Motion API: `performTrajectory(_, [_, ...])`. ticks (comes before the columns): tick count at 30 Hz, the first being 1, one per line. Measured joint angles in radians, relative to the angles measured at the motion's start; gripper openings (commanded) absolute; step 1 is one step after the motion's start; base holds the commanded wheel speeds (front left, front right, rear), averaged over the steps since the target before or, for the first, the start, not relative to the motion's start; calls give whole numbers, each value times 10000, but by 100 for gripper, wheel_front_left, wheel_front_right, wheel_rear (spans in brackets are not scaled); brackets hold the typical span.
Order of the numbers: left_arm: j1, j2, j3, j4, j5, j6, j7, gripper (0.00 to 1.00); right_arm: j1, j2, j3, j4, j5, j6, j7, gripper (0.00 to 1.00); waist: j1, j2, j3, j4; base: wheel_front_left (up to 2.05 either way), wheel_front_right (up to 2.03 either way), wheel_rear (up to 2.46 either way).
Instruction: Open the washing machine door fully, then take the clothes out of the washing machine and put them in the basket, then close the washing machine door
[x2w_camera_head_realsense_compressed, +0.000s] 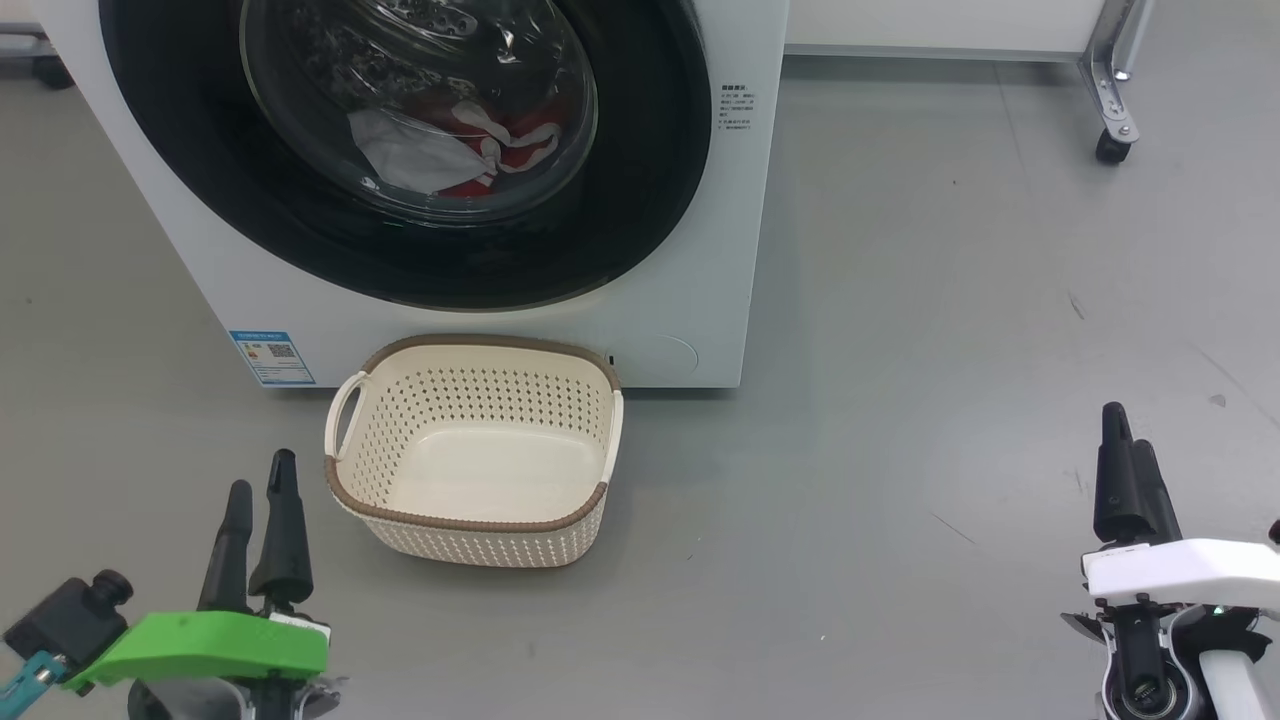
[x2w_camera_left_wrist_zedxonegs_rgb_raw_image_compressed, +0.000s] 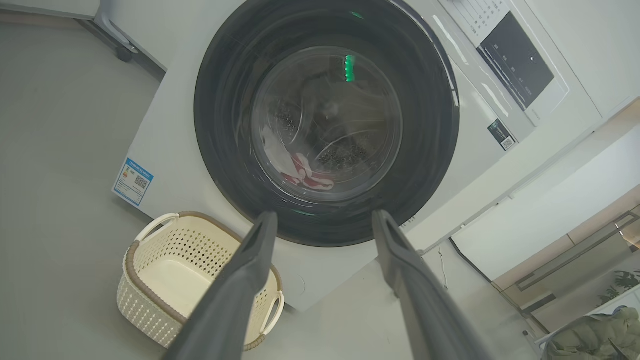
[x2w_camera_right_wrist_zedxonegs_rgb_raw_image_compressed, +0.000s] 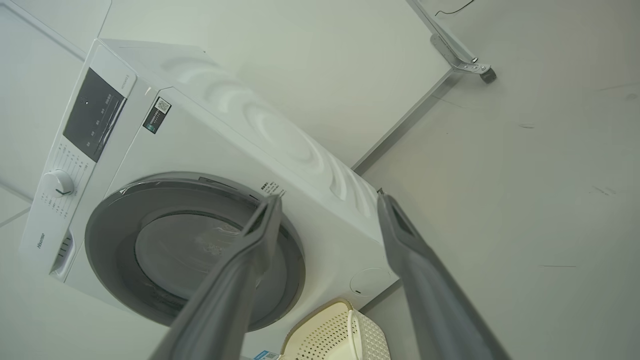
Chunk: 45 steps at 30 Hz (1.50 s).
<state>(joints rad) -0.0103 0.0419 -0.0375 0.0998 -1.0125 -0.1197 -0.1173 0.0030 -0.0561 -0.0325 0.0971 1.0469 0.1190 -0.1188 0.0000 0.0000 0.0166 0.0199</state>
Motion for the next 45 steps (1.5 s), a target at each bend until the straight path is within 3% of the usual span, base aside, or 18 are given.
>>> performTrajectory(5, [1, 52, -328, -75, 846, 0, -173, 100, 0, -19, 151, -75, -761, -81, -115, 100, 0, 0, 15, -3, 0, 0, 0])
performTrajectory(8, [6, 205, -537, -90, 1916, -2, -268, 100, 2, -27, 288, -109, -1235, -105, -247, 100, 0, 0, 22, -7, 0, 0, 0])
performTrajectory(19, [26, 401, -943, 94, 4249, 155, -577, 100, 3, -217, 644, -121, -3126, -523, -545, 100, 0, 0, 56, -23, 0, 0, 0])
performTrajectory(27, [49, 393, -1106, 251, 5611, 495, -823, 100, 10, -418, 986, -40, -4521, -936, -782, 100, 0, 0, 92, -7, 0, 0, 0])
performTrajectory(45, [58, 334, -1503, 911, 7766, 1062, -1319, 100, 11, -539, 1743, 449, -6659, -1407, -1068, 100, 0, 0, 181, 47, 0, 0, 0])
